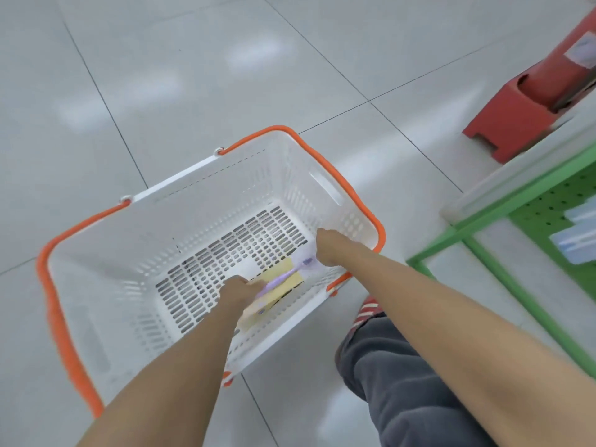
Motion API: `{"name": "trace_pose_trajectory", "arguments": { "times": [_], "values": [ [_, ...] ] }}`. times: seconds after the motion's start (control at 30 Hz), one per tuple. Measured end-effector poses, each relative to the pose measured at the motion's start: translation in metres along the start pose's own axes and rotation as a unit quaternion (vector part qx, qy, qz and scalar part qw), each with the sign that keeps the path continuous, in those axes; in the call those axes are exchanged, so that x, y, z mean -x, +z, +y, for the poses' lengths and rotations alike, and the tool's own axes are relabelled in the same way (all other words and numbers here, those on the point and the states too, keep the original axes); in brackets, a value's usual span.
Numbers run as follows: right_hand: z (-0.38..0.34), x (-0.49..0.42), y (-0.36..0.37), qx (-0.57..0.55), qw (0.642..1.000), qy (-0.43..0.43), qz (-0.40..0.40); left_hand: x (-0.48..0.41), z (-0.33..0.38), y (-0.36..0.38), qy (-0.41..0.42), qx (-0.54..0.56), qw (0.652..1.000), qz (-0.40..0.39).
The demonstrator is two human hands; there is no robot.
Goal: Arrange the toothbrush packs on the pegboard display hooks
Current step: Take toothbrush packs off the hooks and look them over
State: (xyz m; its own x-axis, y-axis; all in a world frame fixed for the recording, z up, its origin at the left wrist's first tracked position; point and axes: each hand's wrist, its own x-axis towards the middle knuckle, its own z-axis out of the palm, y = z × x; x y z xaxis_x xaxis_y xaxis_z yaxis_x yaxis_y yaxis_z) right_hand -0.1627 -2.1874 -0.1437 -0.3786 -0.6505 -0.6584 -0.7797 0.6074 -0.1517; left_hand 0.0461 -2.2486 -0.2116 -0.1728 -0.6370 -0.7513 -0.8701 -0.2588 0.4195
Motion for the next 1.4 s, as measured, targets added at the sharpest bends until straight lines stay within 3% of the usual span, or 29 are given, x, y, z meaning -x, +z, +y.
{"name": "trace_pose_trajectory", "arguments": {
  "times": [0.13, 0.23, 0.4, 0.57, 0.8, 1.03, 1.4],
  "values": [
    [0.008, 0.0, 0.001, 0.028, 0.999, -0.029, 0.029, 0.0, -0.005, 0.008, -0.043, -0.074, 0.995, -0.059],
    [0.008, 0.006, -0.008, -0.007, 0.998, -0.041, 0.049, 0.001, -0.003, 0.009, -0.036, -0.13, 0.989, -0.055],
    [0.008, 0.045, -0.043, -0.052, 0.986, -0.084, 0.135, 0.022, 0.024, -0.001, 0.023, -0.068, 0.997, -0.02],
    [0.036, 0.124, -0.095, -0.11, 0.958, -0.033, 0.262, 0.084, 0.109, -0.013, 0.166, -0.048, 0.984, -0.049],
    [0.12, 0.275, -0.14, -0.216, 0.881, 0.044, 0.419, 0.226, 0.233, 0.001, 0.364, -0.07, 0.927, -0.066],
    [0.181, 0.389, -0.184, -0.305, 0.774, 0.095, 0.547, 0.363, 0.32, 0.017, 0.482, -0.1, 0.868, -0.062],
    [0.192, 0.413, -0.301, -0.388, 0.69, 0.084, 0.605, 0.445, 0.466, 0.002, 0.588, 0.035, 0.806, -0.051]
  ]
}}
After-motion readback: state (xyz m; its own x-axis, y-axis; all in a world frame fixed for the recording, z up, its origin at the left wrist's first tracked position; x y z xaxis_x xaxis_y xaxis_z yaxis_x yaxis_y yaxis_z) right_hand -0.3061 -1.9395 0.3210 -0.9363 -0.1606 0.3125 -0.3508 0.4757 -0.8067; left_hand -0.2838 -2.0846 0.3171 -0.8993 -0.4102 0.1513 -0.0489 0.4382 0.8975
